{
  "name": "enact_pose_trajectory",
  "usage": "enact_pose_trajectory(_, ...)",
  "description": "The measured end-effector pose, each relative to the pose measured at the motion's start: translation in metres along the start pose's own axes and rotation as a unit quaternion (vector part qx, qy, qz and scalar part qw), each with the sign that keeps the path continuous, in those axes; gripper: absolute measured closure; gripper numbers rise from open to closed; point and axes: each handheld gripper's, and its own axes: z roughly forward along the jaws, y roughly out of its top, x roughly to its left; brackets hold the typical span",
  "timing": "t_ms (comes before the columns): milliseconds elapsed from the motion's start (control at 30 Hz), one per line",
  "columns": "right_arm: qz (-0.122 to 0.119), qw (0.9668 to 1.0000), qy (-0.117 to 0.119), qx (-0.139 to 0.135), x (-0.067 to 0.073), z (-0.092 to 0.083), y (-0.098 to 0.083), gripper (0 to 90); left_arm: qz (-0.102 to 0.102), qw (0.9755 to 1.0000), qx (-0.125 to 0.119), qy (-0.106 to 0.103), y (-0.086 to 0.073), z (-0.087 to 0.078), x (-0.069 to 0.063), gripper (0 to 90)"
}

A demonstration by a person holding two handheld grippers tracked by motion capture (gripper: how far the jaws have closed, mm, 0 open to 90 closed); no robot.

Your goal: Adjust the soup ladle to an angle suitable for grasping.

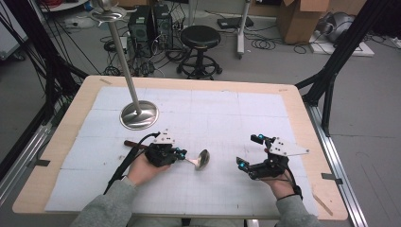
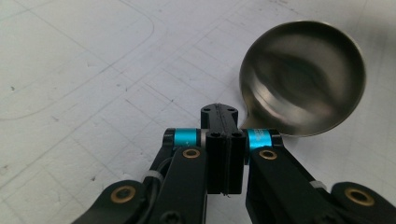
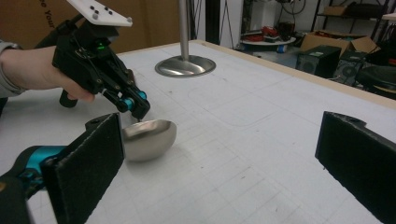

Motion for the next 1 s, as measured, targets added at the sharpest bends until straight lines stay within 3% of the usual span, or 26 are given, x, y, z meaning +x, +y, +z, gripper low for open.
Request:
enact_pose_trajectory(267,-0.002,1.0000,0.003,0.001,0.000,0.002,0.000,0.4,-0.006,1.0000,0.006,0.003,0.005,0.010,0.000,89.8)
enact_pose_trajectory(433,0.001,1.0000,0.006,0.004,0.001,0.002,0.000,0.4,-0.006,0.9994,0.031,0.011,0.005,0.019,0.000,89.7)
enact_pose_trajectory(600,-0.001,1.0000,0.008,0.003,0.001,0.002,0.000,0.4,-0.007,0.9994,0.031,0.010,0.005,0.021,0.000,89.7)
enact_pose_trajectory(733,-0.002,0.9999,0.008,0.007,0.002,0.002,-0.001,0.4,0.000,0.9994,0.033,0.013,0.005,0.020,-0.001,89.9)
enact_pose_trajectory(833,-0.003,0.9999,0.009,0.007,0.001,0.003,-0.001,0.4,0.002,0.9993,0.036,0.002,0.003,0.019,-0.005,90.0)
enact_pose_trajectory(933,-0.003,0.9999,0.010,0.008,0.002,0.002,-0.001,0.4,0.026,0.9991,0.035,-0.001,-0.001,0.016,-0.011,90.0)
enact_pose_trajectory(1000,-0.005,0.9999,0.011,0.009,0.001,0.003,-0.001,0.4,0.027,0.9993,0.025,-0.004,-0.005,0.014,-0.014,90.0)
